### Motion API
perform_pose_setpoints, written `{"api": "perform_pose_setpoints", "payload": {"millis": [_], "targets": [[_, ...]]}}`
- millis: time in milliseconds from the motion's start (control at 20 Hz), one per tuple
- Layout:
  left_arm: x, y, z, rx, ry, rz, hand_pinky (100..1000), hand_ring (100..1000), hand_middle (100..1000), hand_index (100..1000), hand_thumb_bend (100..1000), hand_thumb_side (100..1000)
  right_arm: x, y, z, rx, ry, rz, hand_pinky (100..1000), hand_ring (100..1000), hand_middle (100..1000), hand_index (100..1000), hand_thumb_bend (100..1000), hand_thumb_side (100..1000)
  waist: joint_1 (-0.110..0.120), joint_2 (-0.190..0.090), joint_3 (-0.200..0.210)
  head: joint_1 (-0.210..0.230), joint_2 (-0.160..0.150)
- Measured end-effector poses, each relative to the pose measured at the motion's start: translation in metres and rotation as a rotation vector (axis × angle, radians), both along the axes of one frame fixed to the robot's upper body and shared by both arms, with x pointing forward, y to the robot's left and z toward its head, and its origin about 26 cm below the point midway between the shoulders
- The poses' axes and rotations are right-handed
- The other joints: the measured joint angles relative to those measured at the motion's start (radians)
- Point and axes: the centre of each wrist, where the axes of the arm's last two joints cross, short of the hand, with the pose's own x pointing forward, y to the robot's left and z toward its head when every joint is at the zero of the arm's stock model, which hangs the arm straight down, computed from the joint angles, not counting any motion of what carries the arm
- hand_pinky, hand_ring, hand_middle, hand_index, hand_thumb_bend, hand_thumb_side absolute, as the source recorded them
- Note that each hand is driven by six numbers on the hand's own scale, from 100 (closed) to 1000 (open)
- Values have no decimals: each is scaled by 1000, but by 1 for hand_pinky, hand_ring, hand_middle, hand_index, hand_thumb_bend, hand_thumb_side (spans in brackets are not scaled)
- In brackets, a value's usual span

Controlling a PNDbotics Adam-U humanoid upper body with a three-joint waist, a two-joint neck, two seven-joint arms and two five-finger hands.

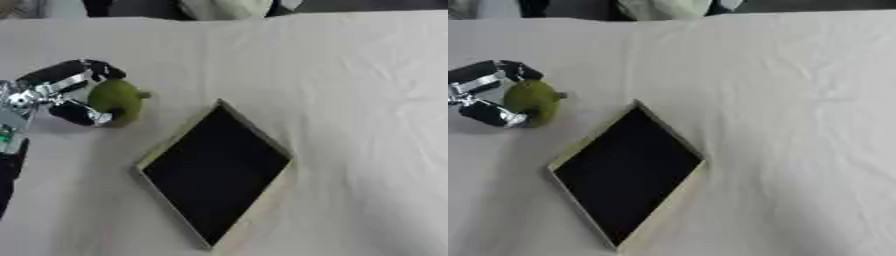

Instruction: Pick up objects on the table and place them in the box.

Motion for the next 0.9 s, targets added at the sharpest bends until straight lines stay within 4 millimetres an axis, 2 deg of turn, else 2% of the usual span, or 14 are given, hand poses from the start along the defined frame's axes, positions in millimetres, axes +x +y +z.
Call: {"api": "perform_pose_setpoints", "payload": {"millis": [150, 300, 350, 550, 700, 900], "targets": [[0, -3, 0, -26, -34, -15, 645, 675, 597, 769, 100, 100, 0, 0, 0, 0, 0, 0, 850, 825, 456, 684, 100, 319, 0, 2, 0, 0, 0], [-4, -5, 1, -51, -73, -43, 585, 621, 568, 729, 100, 100, 0, 0, 0, 0, 1, 0, 850, 825, 456, 685, 100, 320, 0, 4, 0, 0, 0], [-5, -6, 1, -56, -83, -53, 532, 585, 541, 699, 100, 105, 0, 0, 0, 0, 2, 0, 850, 826, 455, 685, 100, 321, 0, 4, 0, -1, 0], [-11, -13, 10, -77, -148, -105, 485, 551, 520, 672, 100, 184, 0, 0, -1, 0, 4, -1, 850, 827, 455, 685, 100, 324, 0, 4, 0, -1, 0], [-15, -19, 23, -108, -203, -145, 444, 522, 507, 655, 100, 219, 0, 0, -1, 0, 5, -2, 850, 825, 456, 685, 100, 320, 0, 4, 0, -2, 0], [-23, -30, 53, -148, -293, -214, 410, 495, 486, 625, 100, 233, 0, 0, -1, 2, 6, -2, 848, 819, 457, 685, 100, 306, 1, 3, 0, -2, 0]]}}
